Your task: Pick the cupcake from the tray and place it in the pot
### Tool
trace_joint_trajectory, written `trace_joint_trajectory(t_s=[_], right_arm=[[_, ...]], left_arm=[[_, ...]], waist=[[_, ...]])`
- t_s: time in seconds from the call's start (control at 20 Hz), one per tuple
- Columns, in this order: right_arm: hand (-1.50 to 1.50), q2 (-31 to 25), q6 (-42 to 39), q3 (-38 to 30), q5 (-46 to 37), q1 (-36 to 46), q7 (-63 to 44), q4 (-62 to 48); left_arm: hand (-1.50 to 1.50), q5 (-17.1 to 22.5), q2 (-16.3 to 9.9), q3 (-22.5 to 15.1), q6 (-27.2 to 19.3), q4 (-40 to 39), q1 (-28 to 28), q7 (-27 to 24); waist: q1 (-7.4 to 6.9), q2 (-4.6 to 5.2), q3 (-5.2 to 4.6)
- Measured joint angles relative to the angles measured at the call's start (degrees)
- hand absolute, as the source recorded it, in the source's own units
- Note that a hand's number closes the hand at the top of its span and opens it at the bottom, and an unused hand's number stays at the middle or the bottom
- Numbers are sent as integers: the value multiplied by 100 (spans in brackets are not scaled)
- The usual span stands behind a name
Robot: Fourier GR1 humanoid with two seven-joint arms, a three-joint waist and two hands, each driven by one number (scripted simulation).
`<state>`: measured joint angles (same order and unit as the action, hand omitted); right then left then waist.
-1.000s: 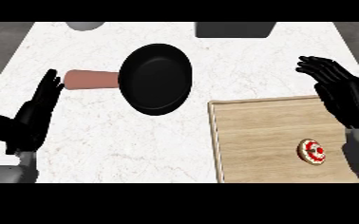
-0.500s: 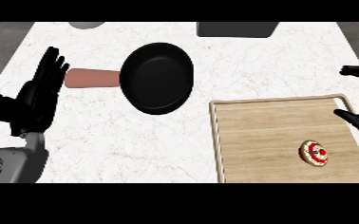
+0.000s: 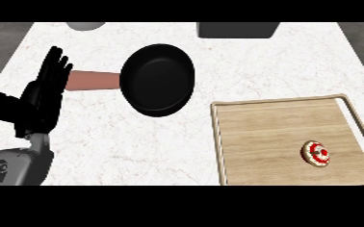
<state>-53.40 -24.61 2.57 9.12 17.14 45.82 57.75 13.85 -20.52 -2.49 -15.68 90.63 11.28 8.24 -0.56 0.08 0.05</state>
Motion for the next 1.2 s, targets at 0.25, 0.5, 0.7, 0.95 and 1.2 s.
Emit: trace_joint_trajectory(t_s=[0.25,0.5,0.7,0.95,1.2], right_arm=[[-150,-590,-132,654,-664,-31,-393,793],[-150,-977,-204,1202,-1306,-128,-851,1691],[-150,-1038,-375,1422,-1593,-342,-1318,2381],[-150,-886,-646,1290,-1763,-687,-1794,2979],[-150,-521,-690,1182,-2146,-1067,-2075,3364]], left_arm=[[0,8,-56,52,-20,73,87,231],[0,-56,-36,59,-49,87,147,310],[0,-92,-33,107,-46,222,68,385],[0,-95,-1,247,88,306,-22,437],[0,-203,121,333,225,99,41,278]], waist=[[31,-22,-9],[70,-28,-13],[80,-30,-12],[85,-23,-9],[87,-16,-7]])
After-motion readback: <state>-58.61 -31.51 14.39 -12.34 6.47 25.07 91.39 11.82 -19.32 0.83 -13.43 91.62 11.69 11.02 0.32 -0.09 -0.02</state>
